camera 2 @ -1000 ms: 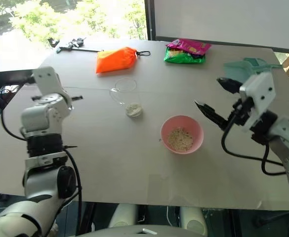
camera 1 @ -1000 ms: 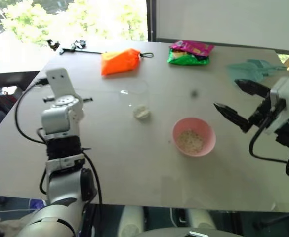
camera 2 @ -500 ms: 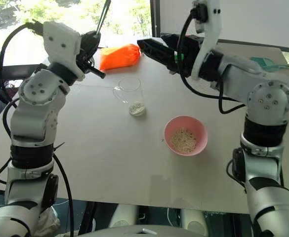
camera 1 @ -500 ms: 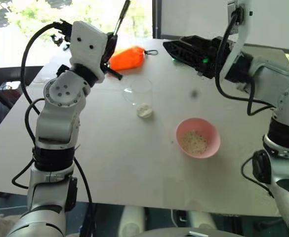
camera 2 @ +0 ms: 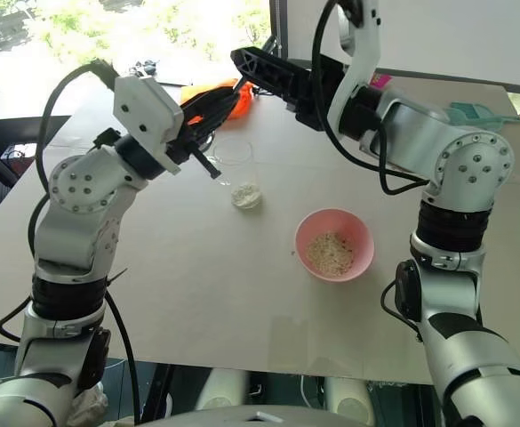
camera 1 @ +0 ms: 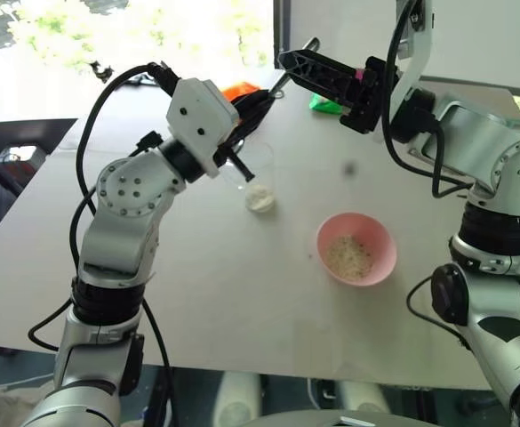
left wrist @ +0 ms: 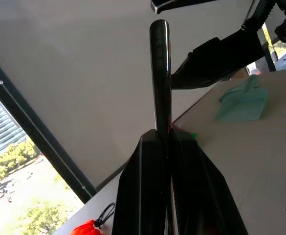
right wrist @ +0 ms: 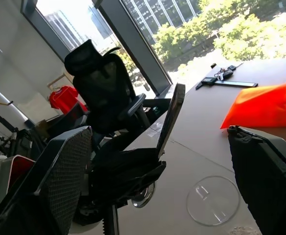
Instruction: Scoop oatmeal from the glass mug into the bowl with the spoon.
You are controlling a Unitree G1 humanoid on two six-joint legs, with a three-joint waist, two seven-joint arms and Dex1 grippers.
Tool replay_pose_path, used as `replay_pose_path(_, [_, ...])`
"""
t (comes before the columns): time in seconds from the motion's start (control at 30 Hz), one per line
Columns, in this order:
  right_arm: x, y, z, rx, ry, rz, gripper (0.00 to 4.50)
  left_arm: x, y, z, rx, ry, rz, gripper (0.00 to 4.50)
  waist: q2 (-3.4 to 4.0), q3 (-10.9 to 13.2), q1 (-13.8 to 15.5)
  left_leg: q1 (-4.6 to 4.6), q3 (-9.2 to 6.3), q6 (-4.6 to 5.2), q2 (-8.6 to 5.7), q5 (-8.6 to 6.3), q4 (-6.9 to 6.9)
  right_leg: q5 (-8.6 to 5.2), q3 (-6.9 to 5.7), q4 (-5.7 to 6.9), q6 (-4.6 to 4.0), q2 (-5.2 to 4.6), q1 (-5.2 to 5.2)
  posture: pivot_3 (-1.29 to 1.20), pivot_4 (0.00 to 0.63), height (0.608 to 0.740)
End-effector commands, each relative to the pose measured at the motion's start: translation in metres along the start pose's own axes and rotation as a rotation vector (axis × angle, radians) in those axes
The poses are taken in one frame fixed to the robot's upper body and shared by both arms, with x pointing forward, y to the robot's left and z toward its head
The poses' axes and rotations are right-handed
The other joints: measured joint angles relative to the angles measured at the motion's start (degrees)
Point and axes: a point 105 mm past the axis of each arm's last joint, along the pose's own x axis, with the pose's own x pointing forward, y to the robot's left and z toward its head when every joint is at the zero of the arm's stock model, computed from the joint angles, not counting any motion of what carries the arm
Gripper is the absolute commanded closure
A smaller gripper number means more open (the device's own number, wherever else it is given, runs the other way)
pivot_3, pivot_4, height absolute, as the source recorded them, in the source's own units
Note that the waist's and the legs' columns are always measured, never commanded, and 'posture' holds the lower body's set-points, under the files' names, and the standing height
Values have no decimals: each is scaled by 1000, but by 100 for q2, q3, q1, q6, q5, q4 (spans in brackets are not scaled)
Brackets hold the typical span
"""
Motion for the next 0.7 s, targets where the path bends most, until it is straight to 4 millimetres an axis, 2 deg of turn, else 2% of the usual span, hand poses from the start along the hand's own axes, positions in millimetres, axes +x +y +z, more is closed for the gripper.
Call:
replay_pose_path(0.03, [-3, 6, 10, -22, -37, 24, 1315, 1, -11, 19, 44, -77, -50, 4500, 0, 0, -8, 0, -1, 0, 0, 0, 0, 0, 0, 0, 0, 0, 0, 0, 150, 740])
replay_pose_path(0.27, [-4, 2, 10, -36, -27, 21, 1315, 2, -14, 20, 47, -86, -79, 4500, 0, 0, -71, 0, -2, 0, 1, 0, 0, 0, 0, 0, 0, 1, 0, 0, 150, 740])
replay_pose_path(0.3, [-5, 2, 10, -37, -25, 20, 1880, 2, -14, 20, 52, -86, -79, 4500, 0, 0, -75, 0, -2, 0, 1, 0, 0, 0, 0, 0, 0, 1, 0, 0, 150, 740])
replay_pose_path(0.33, [-5, 2, 9, -42, -19, 21, 2177, 2, -14, 20, 54, -87, -79, 4500, 0, 0, -76, 0, -2, 0, 1, 0, 0, 0, 0, 0, 0, 1, 0, 0, 150, 740])
replay_pose_path(0.43, [-8, 1, 5, -53, 8, 19, 3833, 2, -13, 20, 54, -89, -80, 4500, 0, 0, -78, 0, -2, 0, 1, 0, 0, 0, 1, 0, 0, 1, 0, 0, 150, 740])
replay_pose_path(0.47, [-8, 0, 4, -56, 15, 18, 4219, 2, -13, 20, 53, -90, -81, 4500, 1, 1, -78, 0, -2, 0, 1, 0, 0, 0, 1, 0, 0, 1, 0, 0, 150, 740])
replay_pose_path(0.5, [-9, 0, 3, -56, 19, 18, 4441, 2, -13, 20, 54, -92, -82, 4500, 2, 1, -78, 0, -1, 0, 1, 0, 0, 0, 1, 0, 0, 1, 0, 0, 150, 740])
replay_pose_path(0.63, [-9, -1, 3, -57, 24, 18, 4441, 3, -13, 21, 63, -101, -85, 4500, 2, 1, -77, 0, -2, 0, 1, 0, 0, 0, 1, 0, 0, 1, 0, 0, 150, 740])
replay_pose_path(0.67, [-9, -1, 3, -55, 23, 18, 4441, 2, -14, 20, 44, -98, -103, 4500, 2, 1, -77, 0, -2, 0, 1, 0, 0, 0, 1, 0, 0, 1, 0, 0, 150, 740])
replay_pose_path(0.7, [-9, -1, 4, -51, 19, 18, 4441, -1, -12, 21, -57, -120, -114, 4500, 2, 1, -77, 0, -2, 0, 2, 0, 0, 0, 1, 0, 0, 1, 0, 0, 150, 740])
